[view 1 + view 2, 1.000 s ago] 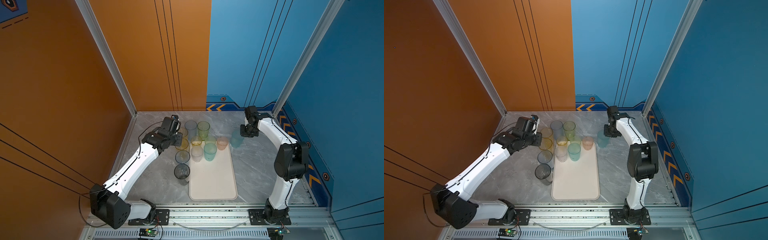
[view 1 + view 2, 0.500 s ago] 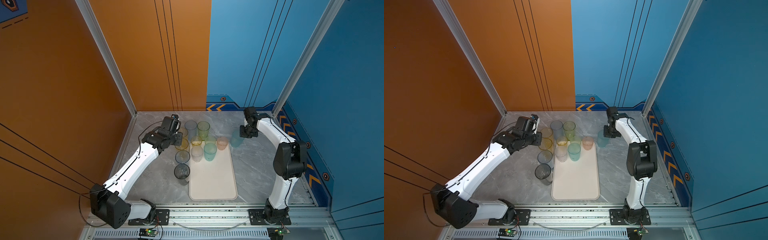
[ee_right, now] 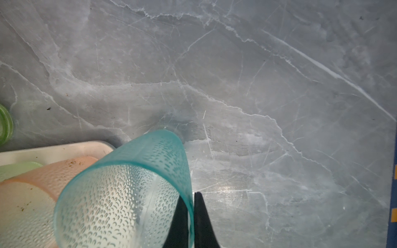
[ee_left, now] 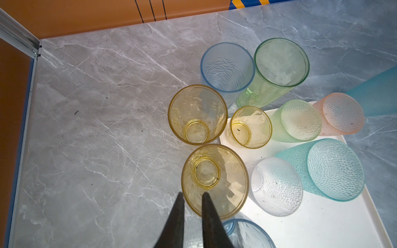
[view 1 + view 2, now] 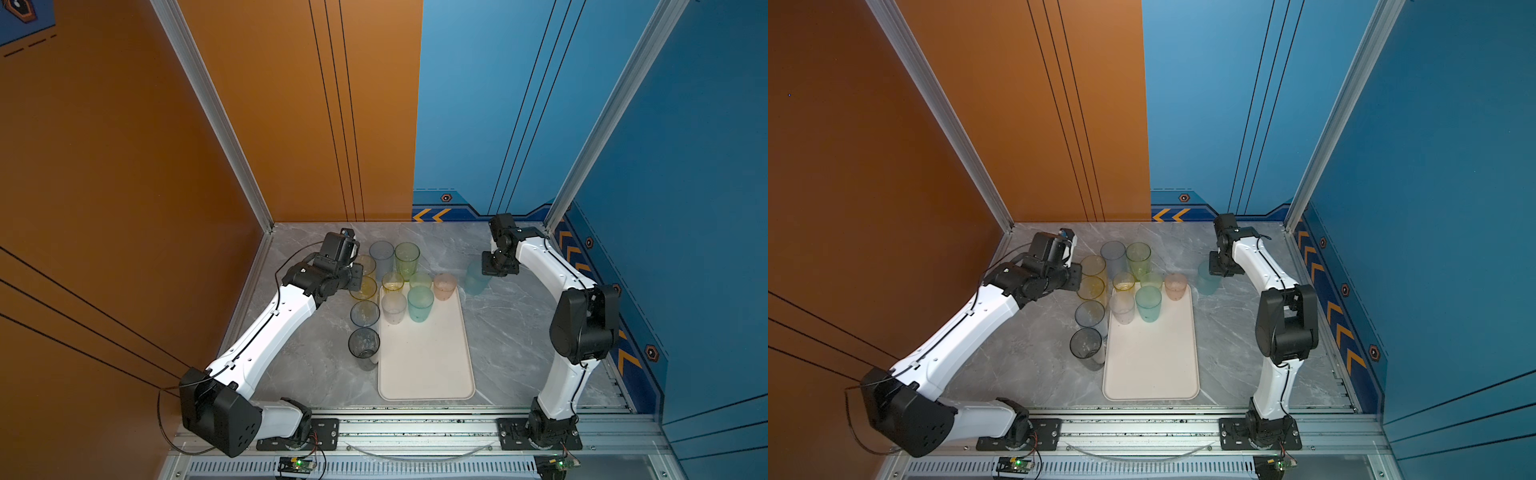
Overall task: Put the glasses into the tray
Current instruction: 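Move right gripper to the second teal glass and grasp it, then lift the second teal glass with right gripper and carry it toward the tray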
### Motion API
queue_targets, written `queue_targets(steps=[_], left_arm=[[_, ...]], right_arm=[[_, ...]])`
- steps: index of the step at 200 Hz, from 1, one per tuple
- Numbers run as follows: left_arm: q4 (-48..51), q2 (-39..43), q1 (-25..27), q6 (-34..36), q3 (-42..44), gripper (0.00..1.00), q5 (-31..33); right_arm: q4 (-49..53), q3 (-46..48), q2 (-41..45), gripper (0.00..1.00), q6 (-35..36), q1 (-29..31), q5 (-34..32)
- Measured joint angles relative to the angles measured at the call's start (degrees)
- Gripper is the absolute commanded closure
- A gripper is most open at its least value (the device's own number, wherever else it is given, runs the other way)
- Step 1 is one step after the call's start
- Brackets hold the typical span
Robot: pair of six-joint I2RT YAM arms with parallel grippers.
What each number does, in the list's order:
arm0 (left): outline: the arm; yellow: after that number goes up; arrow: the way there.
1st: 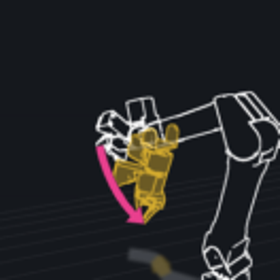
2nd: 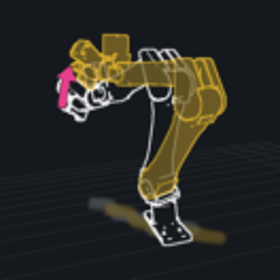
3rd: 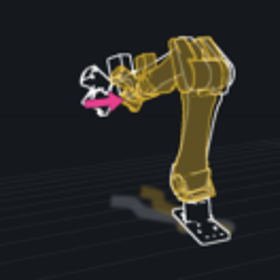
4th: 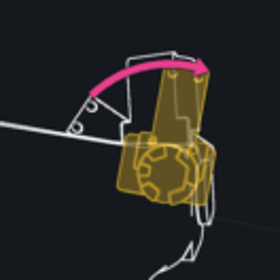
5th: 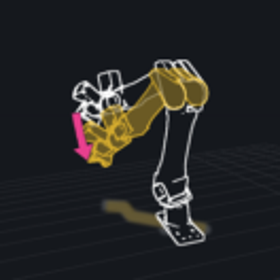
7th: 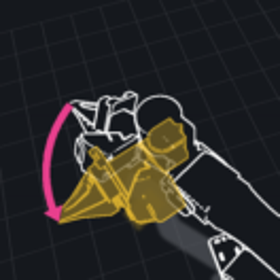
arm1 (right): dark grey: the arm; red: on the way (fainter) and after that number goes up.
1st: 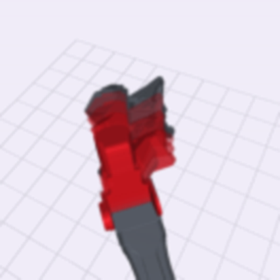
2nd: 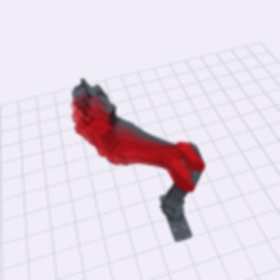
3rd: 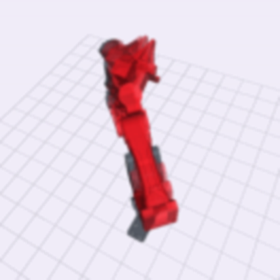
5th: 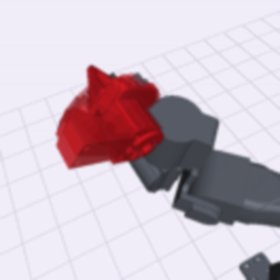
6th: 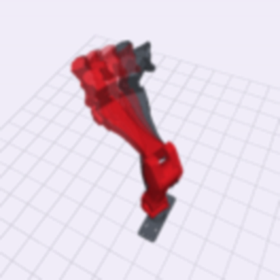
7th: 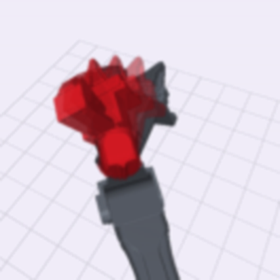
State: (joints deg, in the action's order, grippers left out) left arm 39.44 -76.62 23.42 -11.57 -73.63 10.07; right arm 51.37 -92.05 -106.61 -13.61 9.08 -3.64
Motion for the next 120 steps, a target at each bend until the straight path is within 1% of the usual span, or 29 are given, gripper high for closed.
queue_targets(steps=[39,59,78,120], left_arm=[[0.1,0.3,-0.5,0.0,0.5,0.82,0.0],[0.3,0.7,-1.0,0.0,0.8,0.82,0.0],[0.8,1.0,-1.4,0.0,0.8,0.82,0.0],[1.3,2.3,-1.8,0.0,1.0,0.82,0.0]], right_arm=[[0.1,2.8,8.2,1.00,0.3,0.0,-1.2],[0.4,4.3,13.0,1.00,0.3,1.0,-2.3],[1.5,5.9,17.2,1.00,0.5,3.6,-3.1],[4.9,10.1,24.4,1.00,0.3,12.1,-4.2]])
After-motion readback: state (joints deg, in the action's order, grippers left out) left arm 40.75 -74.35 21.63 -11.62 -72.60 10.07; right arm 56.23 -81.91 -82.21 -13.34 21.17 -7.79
